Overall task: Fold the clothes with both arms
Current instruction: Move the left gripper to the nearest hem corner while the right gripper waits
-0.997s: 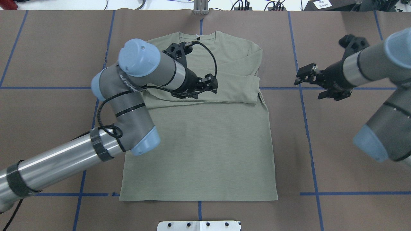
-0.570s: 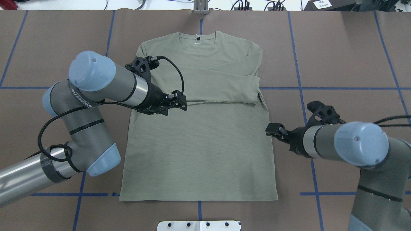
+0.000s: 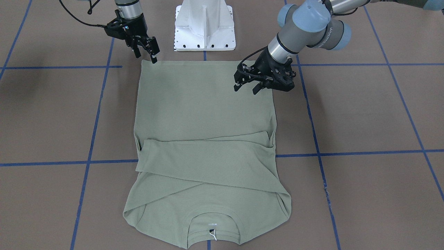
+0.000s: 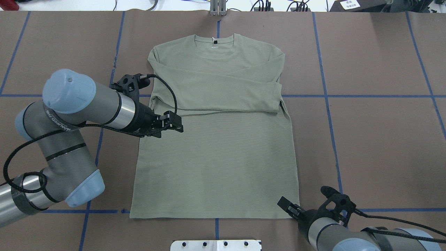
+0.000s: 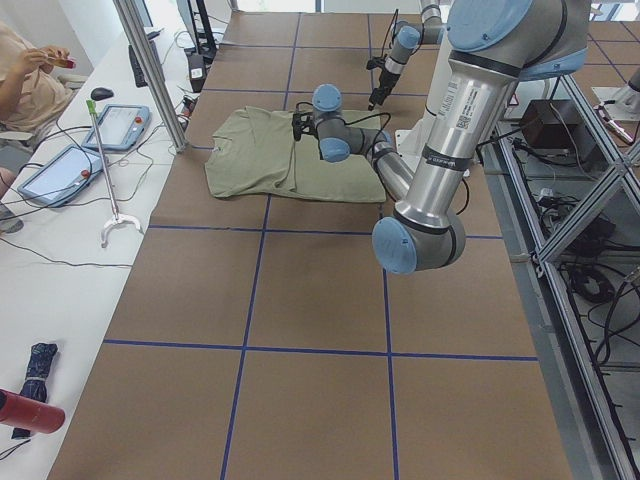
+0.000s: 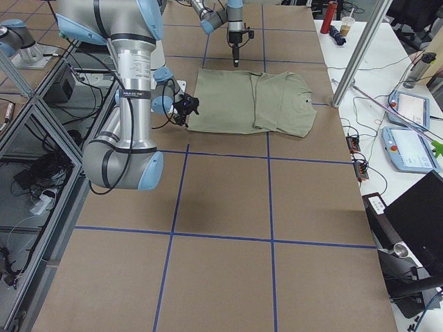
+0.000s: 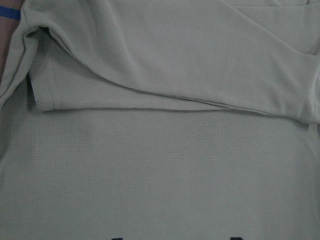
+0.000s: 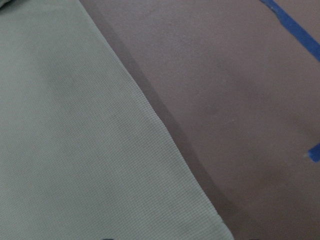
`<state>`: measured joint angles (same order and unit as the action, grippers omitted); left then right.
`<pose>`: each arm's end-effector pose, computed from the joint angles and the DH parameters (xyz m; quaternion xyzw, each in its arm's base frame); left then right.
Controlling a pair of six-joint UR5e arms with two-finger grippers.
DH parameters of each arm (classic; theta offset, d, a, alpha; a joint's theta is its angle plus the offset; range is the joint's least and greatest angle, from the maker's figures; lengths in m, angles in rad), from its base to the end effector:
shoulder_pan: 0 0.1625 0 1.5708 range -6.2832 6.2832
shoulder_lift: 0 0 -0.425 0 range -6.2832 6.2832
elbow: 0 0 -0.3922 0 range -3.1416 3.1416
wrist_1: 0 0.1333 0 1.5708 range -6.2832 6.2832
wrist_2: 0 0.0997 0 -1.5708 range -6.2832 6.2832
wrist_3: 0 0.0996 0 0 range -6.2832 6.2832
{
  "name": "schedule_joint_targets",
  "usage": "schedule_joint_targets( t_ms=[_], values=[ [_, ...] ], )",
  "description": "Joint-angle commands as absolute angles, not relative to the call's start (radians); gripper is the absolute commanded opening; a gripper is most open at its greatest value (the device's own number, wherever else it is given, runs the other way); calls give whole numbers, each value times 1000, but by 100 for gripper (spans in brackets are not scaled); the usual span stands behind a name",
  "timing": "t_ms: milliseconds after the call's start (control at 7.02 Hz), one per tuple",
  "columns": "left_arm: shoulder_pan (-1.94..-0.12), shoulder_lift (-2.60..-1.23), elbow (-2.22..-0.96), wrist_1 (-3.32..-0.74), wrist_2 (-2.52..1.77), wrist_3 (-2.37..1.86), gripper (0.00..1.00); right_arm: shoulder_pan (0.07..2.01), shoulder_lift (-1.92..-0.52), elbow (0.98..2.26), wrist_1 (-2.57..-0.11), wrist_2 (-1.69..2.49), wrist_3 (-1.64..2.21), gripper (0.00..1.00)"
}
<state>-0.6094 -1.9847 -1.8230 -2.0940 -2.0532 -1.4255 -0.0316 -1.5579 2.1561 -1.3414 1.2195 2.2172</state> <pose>0.4407 -0.4139 0.2496 0.0165 0.5786 -0.0547 0.8136 -0.4710 -0.1528 0.3565 0.0192 -0.4266 0.3398 0.8380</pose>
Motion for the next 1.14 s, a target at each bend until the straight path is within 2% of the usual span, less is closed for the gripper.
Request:
schedule_joint_targets(
  t_ms=[0, 142, 570, 712, 855, 997],
  values=[
    [-606, -1982, -1827, -2094, -2046, -1428, 83, -58, -1552, 2135, -1359, 1203, 2269, 82],
    [-606, -1982, -1828, -2094, -2046, -1428, 83, -57, -1554, 2132, -1361, 1203, 2269, 76],
    [-606, -1980, -1828, -2092, -2045, -1428, 83, -54, -1560, 2121, -1361, 1203, 2267, 65],
    [-606, -1980, -1829, -2091, -2043, -1428, 83, -55, -1560, 2121, -1368, 1204, 2267, 42],
    [-607, -1980, -1830, -2091, -2045, -1428, 83, -57, -1560, 2121, -1368, 1206, 2267, 4],
    [-606, -1976, -1835, -2089, -2045, -1430, 83, -58, -1559, 2123, -1380, 1206, 2267, 0]
  ],
)
